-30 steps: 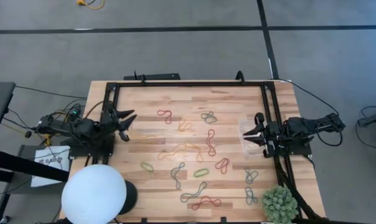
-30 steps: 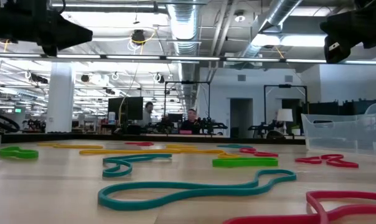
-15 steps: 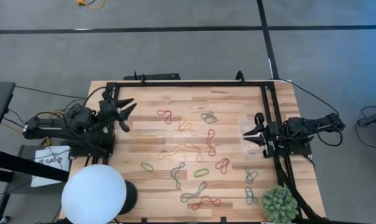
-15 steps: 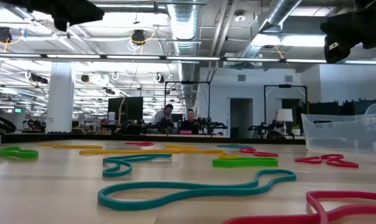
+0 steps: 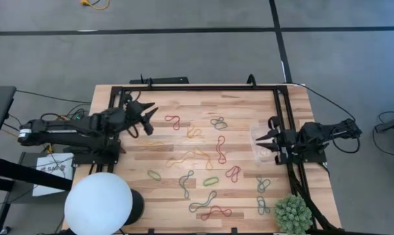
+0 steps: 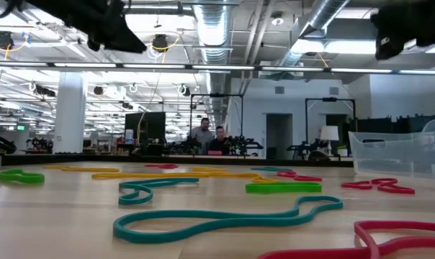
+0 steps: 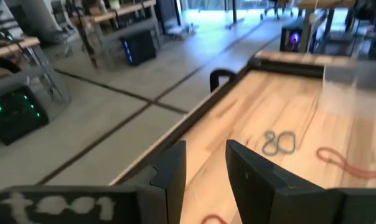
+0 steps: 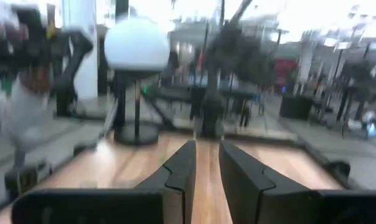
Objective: Pick and place items into bin
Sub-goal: Put the blue rubber band into the transparent bin
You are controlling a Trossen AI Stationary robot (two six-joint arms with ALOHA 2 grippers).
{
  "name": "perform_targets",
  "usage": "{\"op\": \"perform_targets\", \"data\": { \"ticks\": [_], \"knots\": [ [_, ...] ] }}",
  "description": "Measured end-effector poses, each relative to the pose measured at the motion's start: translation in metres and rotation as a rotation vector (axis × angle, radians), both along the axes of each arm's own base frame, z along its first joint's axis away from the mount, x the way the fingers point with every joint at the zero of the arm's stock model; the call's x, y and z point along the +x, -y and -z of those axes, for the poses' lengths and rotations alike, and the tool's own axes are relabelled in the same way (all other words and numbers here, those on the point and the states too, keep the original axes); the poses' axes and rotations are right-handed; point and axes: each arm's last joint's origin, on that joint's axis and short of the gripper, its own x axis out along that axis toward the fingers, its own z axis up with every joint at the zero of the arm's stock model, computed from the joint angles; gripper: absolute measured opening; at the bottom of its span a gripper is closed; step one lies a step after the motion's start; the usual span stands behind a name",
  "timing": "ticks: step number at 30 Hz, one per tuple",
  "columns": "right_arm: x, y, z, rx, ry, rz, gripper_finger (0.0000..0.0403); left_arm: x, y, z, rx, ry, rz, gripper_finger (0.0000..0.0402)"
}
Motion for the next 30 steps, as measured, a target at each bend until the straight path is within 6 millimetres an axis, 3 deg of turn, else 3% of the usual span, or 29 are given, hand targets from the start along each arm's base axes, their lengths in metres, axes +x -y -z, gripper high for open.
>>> {"op": "perform_targets", "data": {
  "ticks": [3,7,10,17,21,25,30],
  "knots": [
    [-0.006,0.004,-0.018,0.093,0.024,0.071,0.0066,0.007,-0.004,0.007,-0.007,-0.048,0.010,0.0104],
    [-0.011,0.008,-0.043,0.276,-0.074,0.141,0.0066,0.012,-0.008,0.012,-0.042,-0.063,0.011,0.0104],
    [-0.004,0.006,-0.062,0.288,-0.147,0.143,0.0066,0.015,-0.009,0.014,-0.065,-0.060,0.012,0.0104],
    [0.036,-0.002,-0.109,0.125,-0.303,0.196,0.0066,0.017,-0.009,0.012,-0.067,-0.027,0.013,0.0104],
    [0.063,-0.004,-0.131,0.136,-0.315,0.235,0.0066,0.017,-0.009,0.012,-0.084,-0.015,0.006,0.0104],
    [0.092,-0.009,-0.137,0.201,-0.299,0.240,0.0066,0.016,-0.009,0.014,-0.088,-0.035,0.006,0.0104],
    [0.123,-0.016,-0.129,0.209,-0.295,0.239,0.0066,0.016,-0.009,0.015,-0.089,-0.045,0.005,0.0104]
  ]
}}
